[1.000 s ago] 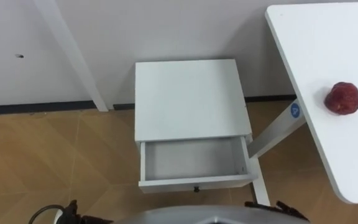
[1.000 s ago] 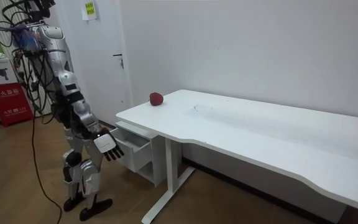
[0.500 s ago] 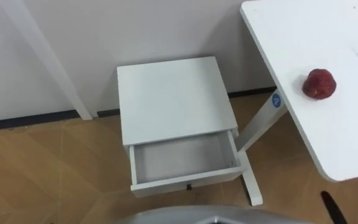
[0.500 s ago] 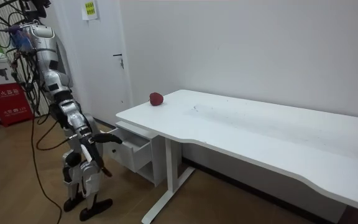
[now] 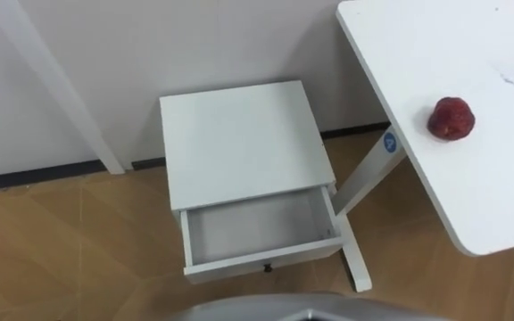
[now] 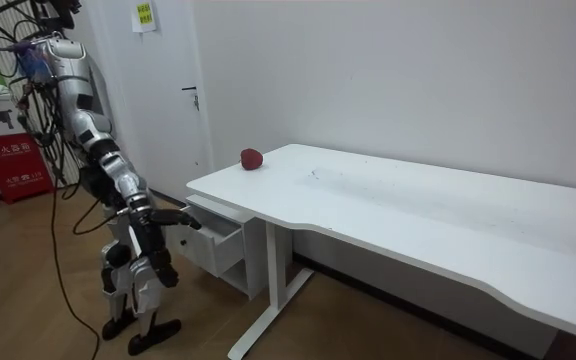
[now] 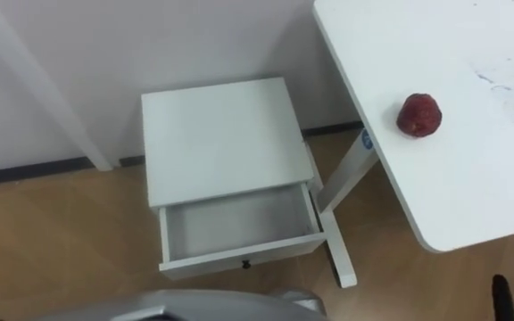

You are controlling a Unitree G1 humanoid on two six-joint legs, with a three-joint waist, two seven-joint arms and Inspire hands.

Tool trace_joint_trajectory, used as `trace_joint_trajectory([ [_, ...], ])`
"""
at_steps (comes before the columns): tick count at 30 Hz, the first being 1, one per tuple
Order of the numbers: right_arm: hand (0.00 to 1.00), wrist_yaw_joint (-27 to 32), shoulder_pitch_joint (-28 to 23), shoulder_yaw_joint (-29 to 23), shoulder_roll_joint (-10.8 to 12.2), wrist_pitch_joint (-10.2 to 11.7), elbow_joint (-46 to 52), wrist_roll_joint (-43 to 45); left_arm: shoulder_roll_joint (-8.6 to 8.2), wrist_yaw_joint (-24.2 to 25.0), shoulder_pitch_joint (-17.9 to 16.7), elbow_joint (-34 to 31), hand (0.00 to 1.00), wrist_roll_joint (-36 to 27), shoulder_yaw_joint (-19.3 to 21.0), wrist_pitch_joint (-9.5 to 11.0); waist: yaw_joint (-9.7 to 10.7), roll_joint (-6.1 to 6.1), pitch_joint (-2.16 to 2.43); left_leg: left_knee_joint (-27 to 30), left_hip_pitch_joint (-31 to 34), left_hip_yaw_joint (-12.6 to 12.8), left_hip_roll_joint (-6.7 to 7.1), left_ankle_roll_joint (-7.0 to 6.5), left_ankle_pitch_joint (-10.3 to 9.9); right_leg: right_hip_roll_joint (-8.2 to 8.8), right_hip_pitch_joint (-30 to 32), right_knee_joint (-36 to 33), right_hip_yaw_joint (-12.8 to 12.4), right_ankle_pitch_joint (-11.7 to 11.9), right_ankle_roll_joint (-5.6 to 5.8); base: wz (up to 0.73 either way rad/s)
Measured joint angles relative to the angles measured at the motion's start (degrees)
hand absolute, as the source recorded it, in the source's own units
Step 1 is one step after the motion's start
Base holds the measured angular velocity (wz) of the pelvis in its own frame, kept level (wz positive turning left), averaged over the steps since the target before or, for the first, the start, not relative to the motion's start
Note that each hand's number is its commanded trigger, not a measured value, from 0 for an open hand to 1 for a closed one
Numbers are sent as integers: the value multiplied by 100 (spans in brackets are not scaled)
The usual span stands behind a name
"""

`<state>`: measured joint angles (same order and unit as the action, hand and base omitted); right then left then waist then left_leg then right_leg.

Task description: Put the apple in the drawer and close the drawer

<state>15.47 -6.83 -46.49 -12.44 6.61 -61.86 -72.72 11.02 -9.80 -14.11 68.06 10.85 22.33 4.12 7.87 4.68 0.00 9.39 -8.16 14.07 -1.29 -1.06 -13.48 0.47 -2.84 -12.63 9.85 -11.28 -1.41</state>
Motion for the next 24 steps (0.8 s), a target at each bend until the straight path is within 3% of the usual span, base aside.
trace_joint_trajectory([
  [7, 0, 785, 129, -35, -312, 231, 774, -108, 80, 61, -42, -243, 0, 0, -6, -4, 39, -23, 6, 24, 111, 6, 3, -6, 0, 15, 89, -110, 23, 0, 0, 1],
  [12, 0, 1334, 156, -19, -353, 290, 1634, -42, 84, 163, -131, -362, 0, -1, -44, -5, 94, -27, 18, 30, 197, 4, 6, -6, 0, 20, 190, -91, 33, -4, -3, 1],
  [18, 0, 2100, 153, 140, -389, 624, 2722, 1080, 90, 131, -183, -528, 0, 4, -338, 2, 84, -54, 23, 21, 257, -3, 16, -6, 1, -3, 262, -125, -13, 1, -7, -2],
  [24, 0, 2583, 147, 595, -440, 727, 3946, 2860, 89, 156, -121, -522, 0, 7, -632, 78, 42, -122, -22, 8, 254, 37, 1, -6, 2, -4, 269, -123, -30, 4, -9, -2],
])
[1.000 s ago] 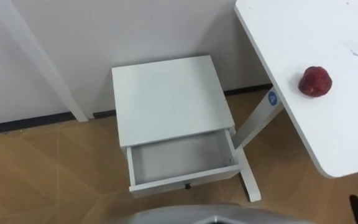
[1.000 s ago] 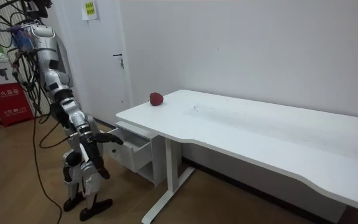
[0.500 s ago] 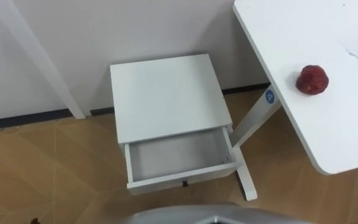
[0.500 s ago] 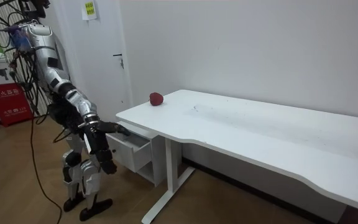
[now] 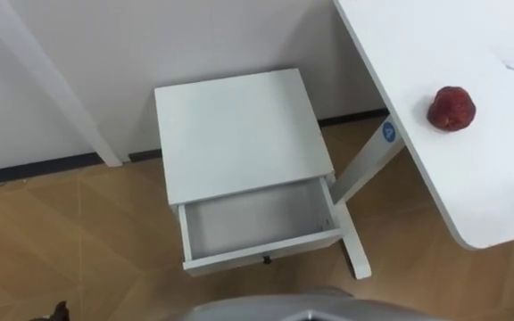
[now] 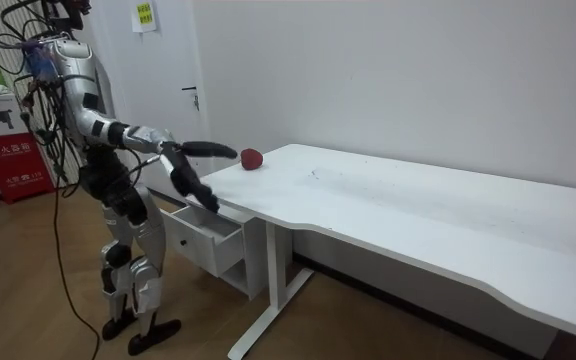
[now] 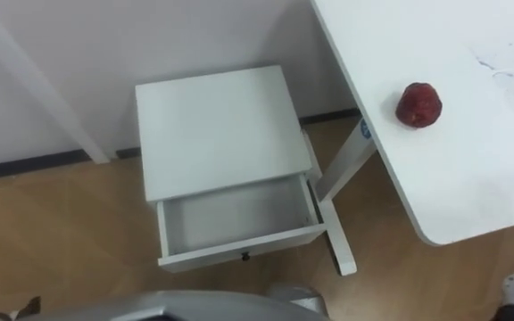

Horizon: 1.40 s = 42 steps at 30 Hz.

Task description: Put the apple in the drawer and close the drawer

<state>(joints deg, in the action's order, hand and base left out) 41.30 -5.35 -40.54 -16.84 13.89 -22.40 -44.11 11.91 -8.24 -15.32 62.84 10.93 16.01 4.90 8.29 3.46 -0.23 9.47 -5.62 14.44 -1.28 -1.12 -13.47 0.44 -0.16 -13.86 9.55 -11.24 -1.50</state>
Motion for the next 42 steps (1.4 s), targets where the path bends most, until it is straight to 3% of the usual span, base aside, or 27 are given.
trace_joint_trajectory([
  [5, 0, 119, 60, 412, -324, 23, 254, 681, 0, 134, 4, -55, 0, -9, -176, -3, -129, 16, 2, 7, 18, 24, 7, 0, 0, 6, 80, 6, -9, -1, 1, -1],
  [10, 0, 9, 105, 596, -329, -27, 850, 1119, -3, 278, 14, -56, 0, -3, -175, -23, -293, 39, 9, 11, 87, 22, -1, -1, 1, -37, 132, -28, 8, 2, -3, 0],
  [15, 0, -371, 135, 761, -334, -19, 1260, 1611, -2, 300, -73, -101, 0, -4, -175, -18, -288, 59, 18, 9, 94, -43, -19, 0, 1, -29, 87, 27, 71, 4, -7, 6],
  [18, 0, -553, 161, 884, -333, -19, 1260, 1821, -3, 345, -71, -128, 0, 27, -194, -9, -318, 113, -5, 13, 103, -25, -25, 0, 1, 2, 83, 27, 123, 4, -7, 4],
  [30, 0, -1564, 224, 1672, -392, -281, 1234, 2134, 20, 209, -61, -149, 0, 265, -293, -59, -406, 184, 1, 27, 98, -61, -14, -1, 1, 35, 22, 23, 184, 6, -3, 2],
  [42, 0, -2279, 341, 1679, -522, -424, 913, 2111, 31, 183, -74, -136, 0, 264, -295, -96, -403, 245, 6, 29, 99, -99, -14, -6, 4, 43, -10, 38, 225, 6, -3, 1],
])
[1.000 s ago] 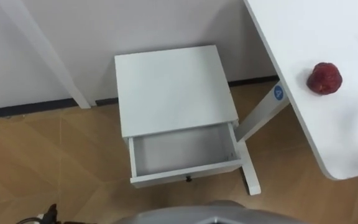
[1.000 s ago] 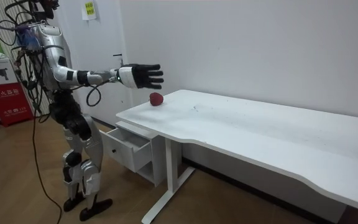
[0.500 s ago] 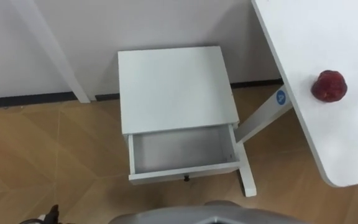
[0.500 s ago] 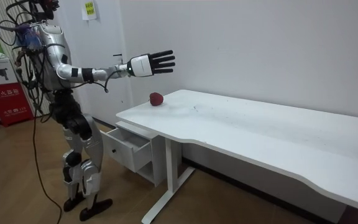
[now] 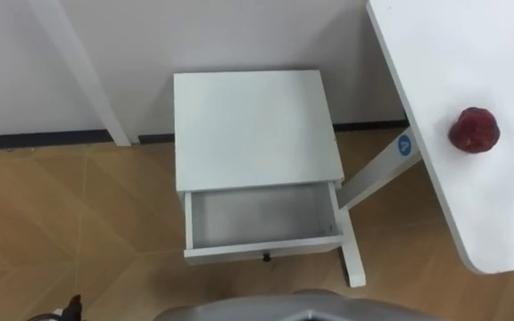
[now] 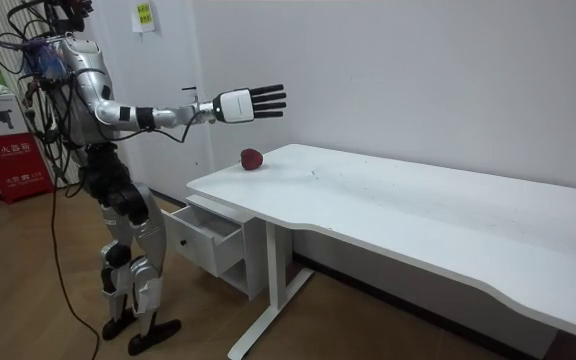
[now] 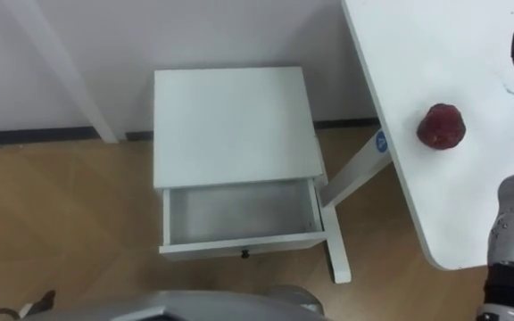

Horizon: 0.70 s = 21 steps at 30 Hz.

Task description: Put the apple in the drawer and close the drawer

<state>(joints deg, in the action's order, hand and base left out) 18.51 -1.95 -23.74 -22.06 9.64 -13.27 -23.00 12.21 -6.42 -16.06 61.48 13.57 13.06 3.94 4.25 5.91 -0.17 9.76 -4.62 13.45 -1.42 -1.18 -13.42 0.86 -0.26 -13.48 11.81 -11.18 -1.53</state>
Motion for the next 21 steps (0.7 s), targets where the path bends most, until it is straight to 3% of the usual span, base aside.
trace_joint_trajectory([
  [13, 0, -486, 38, 23, -28, -94, -606, 80, 23, -56, -1, -6, 0, 234, -93, -31, 0, 55, -8, 52, 19, 1, 0, 0, 0, 4, 5, -16, -6, 0, 0, 0],
  [21, 0, -789, 67, 58, -39, -94, -908, 354, 23, -29, -23, -10, 0, 235, -95, -28, -7, -4, 1, 100, 23, 5, -1, 0, -1, 11, 3, -12, 3, 2, -3, 0],
])
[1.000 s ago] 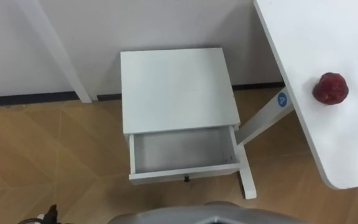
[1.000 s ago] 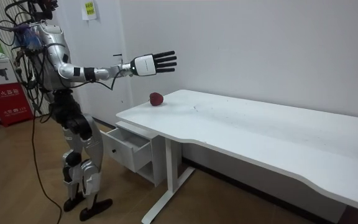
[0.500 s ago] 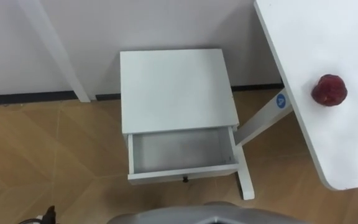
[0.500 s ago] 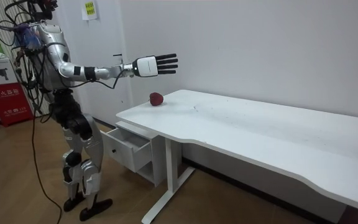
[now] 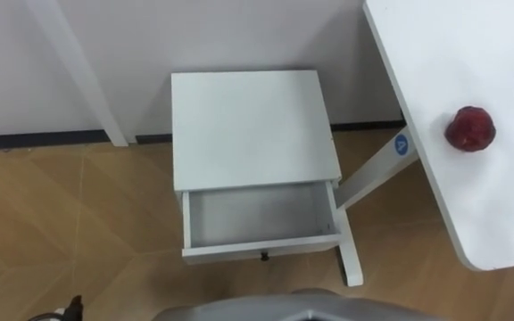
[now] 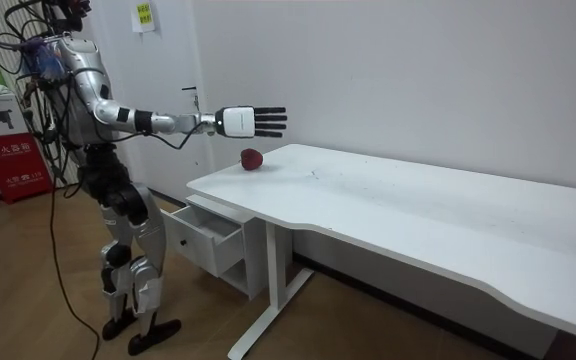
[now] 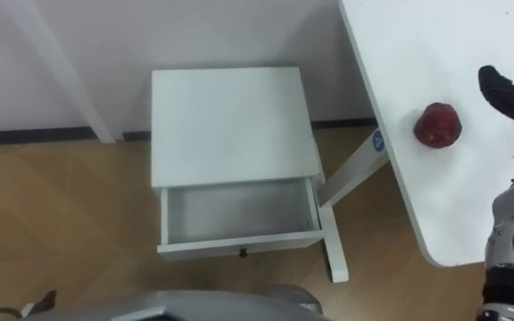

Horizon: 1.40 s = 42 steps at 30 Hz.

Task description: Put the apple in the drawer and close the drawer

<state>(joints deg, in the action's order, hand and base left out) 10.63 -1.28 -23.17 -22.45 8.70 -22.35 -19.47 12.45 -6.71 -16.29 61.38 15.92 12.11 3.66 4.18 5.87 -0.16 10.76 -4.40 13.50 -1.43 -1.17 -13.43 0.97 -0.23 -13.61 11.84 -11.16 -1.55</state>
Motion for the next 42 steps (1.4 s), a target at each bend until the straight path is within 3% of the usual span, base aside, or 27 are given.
trace_joint_trajectory([
  [9, 0, -423, 28, 361, -40, 0, -309, 690, 1, 4, 6, 9, 0, 1, 6, 8, -78, -105, -18, 12, -34, 4, -17, 0, 0, -6, -30, -4, 46, 12, -20, 0],
  [21, 0, -1095, 113, 631, -41, -3, -396, 1354, 0, 146, 97, 51, 0, 1, 2, -1, -164, -71, -12, 47, -17, -108, -18, 0, 0, 1, -107, 105, 177, 28, -27, 4],
  [29, 0, -1149, 118, 665, -41, -4, -563, 1477, 0, 103, 204, 73, 0, -2, -4, -4, -295, -71, -14, 31, -21, -114, -19, 0, 0, 1, -136, 110, 221, 29, -26, 0],
  [42, 0, -1271, 128, 830, -40, -8, -686, 1546, 0, 96, 194, 165, 0, -6, -1, -20, -285, -25, 9, 63, -25, -141, -21, 0, 0, 4, -174, 128, 256, 38, -36, 0],
])
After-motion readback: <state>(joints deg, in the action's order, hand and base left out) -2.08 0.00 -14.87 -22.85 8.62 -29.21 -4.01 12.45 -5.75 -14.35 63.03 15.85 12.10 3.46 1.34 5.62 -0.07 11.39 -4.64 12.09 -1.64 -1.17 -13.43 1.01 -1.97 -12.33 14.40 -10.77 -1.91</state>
